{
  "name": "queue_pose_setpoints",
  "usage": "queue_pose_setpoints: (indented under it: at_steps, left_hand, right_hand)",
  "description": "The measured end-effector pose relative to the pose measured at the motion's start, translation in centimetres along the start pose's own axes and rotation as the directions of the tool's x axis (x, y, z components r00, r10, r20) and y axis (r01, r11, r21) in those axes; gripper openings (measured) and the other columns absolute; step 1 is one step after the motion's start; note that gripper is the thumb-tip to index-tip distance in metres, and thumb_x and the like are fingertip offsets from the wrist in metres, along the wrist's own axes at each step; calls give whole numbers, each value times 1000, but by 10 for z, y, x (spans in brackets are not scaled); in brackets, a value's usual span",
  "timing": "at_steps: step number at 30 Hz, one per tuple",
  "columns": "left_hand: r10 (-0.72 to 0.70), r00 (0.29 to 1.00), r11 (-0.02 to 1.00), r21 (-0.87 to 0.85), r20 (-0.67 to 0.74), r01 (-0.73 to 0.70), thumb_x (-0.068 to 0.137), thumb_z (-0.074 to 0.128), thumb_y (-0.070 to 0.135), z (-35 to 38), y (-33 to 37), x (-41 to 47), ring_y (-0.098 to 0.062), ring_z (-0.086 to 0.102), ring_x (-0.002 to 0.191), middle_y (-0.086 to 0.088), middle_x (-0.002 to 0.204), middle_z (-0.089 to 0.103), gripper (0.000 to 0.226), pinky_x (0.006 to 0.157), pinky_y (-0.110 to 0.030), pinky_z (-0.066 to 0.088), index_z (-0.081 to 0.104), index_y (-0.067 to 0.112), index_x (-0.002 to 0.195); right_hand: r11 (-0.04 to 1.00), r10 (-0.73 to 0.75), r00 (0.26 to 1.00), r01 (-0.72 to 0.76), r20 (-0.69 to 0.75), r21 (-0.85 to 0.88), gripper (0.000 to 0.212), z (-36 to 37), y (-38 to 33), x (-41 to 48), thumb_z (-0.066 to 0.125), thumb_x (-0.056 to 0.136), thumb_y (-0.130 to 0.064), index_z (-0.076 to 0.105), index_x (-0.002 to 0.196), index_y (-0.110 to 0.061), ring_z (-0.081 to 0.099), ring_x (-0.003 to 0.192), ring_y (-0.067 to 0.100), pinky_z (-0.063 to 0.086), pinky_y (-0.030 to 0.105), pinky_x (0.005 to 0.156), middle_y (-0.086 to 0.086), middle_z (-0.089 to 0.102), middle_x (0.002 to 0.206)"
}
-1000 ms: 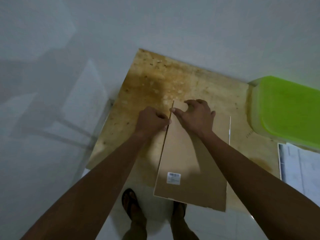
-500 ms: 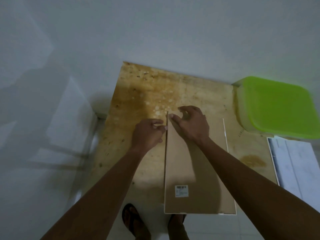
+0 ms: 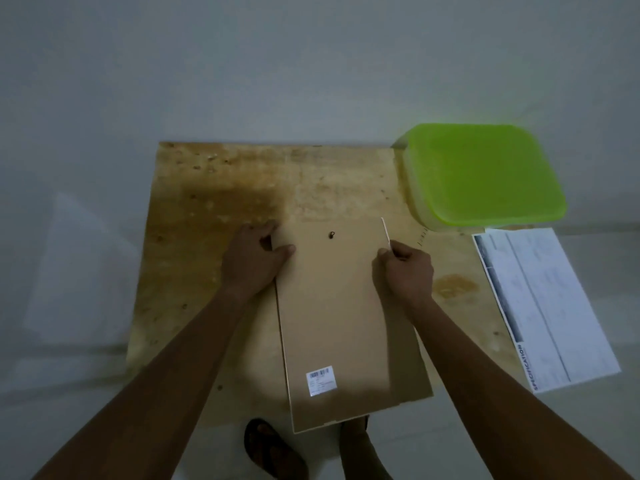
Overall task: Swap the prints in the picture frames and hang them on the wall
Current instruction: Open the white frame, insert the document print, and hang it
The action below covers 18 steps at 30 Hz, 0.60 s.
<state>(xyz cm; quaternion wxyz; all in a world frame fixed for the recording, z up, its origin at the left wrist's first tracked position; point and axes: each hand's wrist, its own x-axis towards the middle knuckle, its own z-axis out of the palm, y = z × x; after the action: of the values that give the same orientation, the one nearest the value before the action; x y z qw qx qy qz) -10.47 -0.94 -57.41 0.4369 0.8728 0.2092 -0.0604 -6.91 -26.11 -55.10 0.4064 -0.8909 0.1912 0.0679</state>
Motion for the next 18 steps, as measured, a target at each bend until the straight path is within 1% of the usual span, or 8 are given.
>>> queue_pose_setpoints:
  at_steps: [1, 3, 5, 7, 10, 12, 16, 18]
  left_hand:
    - [13, 1000, 1000, 11, 4, -13, 84, 72, 47, 1, 1, 0, -23, 41, 137, -4, 143, 49, 61, 104, -29, 34, 55, 29, 140]
    - [41, 999, 999, 14, -13, -41, 83, 74, 46, 1, 1, -2, -21, 44, 134, -3, 137, 51, 60, 102, -28, 35, 58, 27, 138]
    - [45, 999, 999, -7, -18, -46, 81, 77, 45, 1, 0, -4, -21, 45, 133, -3, 135, 52, 59, 104, -29, 37, 61, 26, 135]
    - [52, 999, 998, -20, -8, -52, 80, 79, 43, 0, -2, -4, -21, 46, 132, -3, 134, 53, 60, 104, -30, 38, 62, 24, 134]
    - [57, 998, 998, -37, -25, -58, 78, 81, 40, 0, 0, -6, -20, 56, 116, 1, 120, 55, 59, 94, -26, 41, 64, 22, 131]
    - [63, 998, 998, -29, -31, -64, 77, 82, 39, 0, -1, -6, -20, 58, 109, 1, 116, 55, 58, 91, -27, 43, 65, 23, 130]
    - [54, 998, 998, 9, -30, -54, 76, 82, 41, 1, 2, -6, -21, 57, 109, 0, 113, 51, 59, 97, -33, 46, 64, 25, 130]
    - [16, 999, 999, 31, -38, -15, 74, 82, 45, 6, 11, -7, -22, 55, 111, -2, 118, 46, 63, 100, -35, 46, 63, 28, 131]
  right_hand:
    - [1000, -19, 1000, 19, 1, 19, 23, 0, 4, 1, 65, 93, -21, 77, 112, -17, 68, 99, 24, 40, 24, 77, 8, 76, 97]
    - [997, -33, 999, 34, -5, 75, 30, 4, 13, 4, 68, 91, -20, 74, 119, -15, 69, 105, 19, 46, 25, 85, 4, 76, 108]
    - [992, -41, 999, 40, 5, 118, 29, 8, 18, 7, 69, 89, -18, 76, 117, -16, 71, 101, 19, 52, 32, 90, 3, 77, 103]
    - [988, -40, 999, 39, 4, 148, 28, 11, 20, 9, 70, 88, -20, 77, 115, -18, 71, 95, 18, 53, 33, 89, 3, 77, 98]
    - [983, -37, 999, 38, -11, 178, 25, 13, 22, 11, 71, 88, -21, 77, 112, -19, 67, 86, 14, 50, 29, 83, 5, 76, 95]
    - [984, -58, 998, 59, -12, 165, 26, 13, 25, 13, 71, 88, -20, 77, 113, -19, 65, 85, 13, 50, 30, 83, 6, 76, 96]
    - [982, -86, 996, 80, 27, 174, 26, 9, 29, 17, 71, 86, -13, 78, 109, -22, 62, 81, 8, 52, 35, 86, 10, 76, 93]
    - [976, -50, 998, 39, 49, 216, 27, 7, 29, 17, 72, 84, -11, 79, 106, -26, 63, 79, 6, 54, 37, 89, 3, 78, 88]
